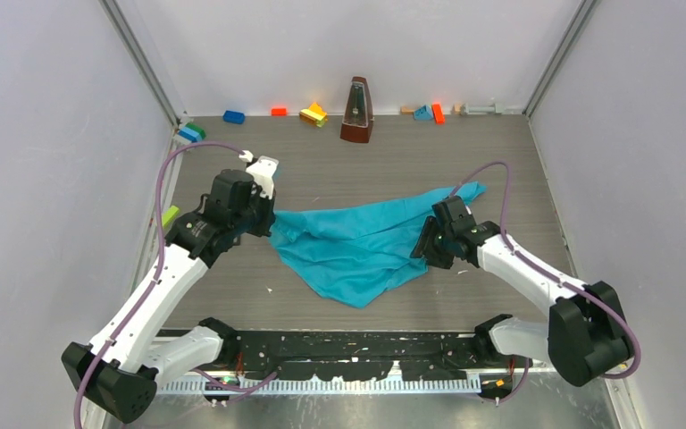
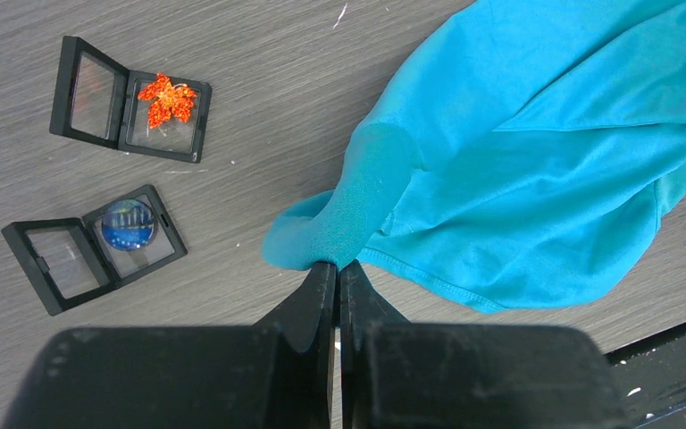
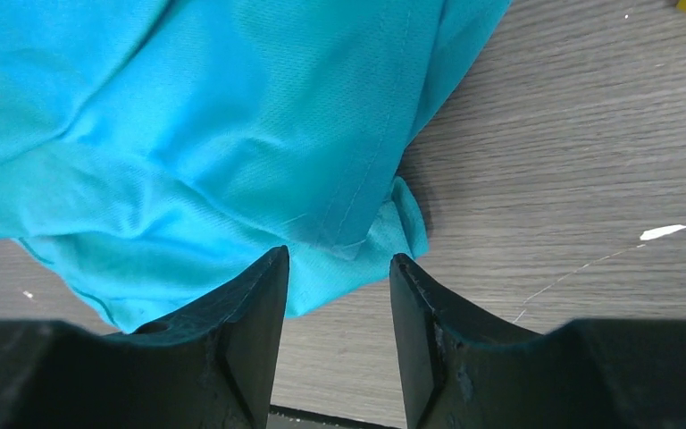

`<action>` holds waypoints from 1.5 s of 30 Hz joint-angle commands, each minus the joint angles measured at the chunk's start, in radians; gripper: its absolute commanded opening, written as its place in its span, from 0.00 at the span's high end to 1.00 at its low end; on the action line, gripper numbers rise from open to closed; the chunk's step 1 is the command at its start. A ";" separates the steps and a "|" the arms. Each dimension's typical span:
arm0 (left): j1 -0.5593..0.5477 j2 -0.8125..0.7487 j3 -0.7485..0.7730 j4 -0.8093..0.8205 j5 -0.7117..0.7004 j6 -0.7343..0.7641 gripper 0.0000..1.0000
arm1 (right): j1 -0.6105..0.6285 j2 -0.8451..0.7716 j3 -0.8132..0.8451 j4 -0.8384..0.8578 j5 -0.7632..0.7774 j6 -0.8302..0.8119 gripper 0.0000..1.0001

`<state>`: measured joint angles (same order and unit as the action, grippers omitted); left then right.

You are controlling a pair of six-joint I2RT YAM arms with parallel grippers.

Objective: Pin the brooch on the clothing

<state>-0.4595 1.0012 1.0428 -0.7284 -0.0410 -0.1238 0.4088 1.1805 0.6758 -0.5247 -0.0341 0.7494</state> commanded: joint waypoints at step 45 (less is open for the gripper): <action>0.054 0.002 0.623 -0.032 -0.011 -0.181 1.00 | -0.050 -0.075 1.053 -0.365 0.332 -0.309 1.00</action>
<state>-0.4107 1.0428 1.4521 -0.7536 -0.0673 -0.2737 0.3576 1.1793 1.4643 -0.7918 0.2489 0.5518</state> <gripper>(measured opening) 0.014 0.029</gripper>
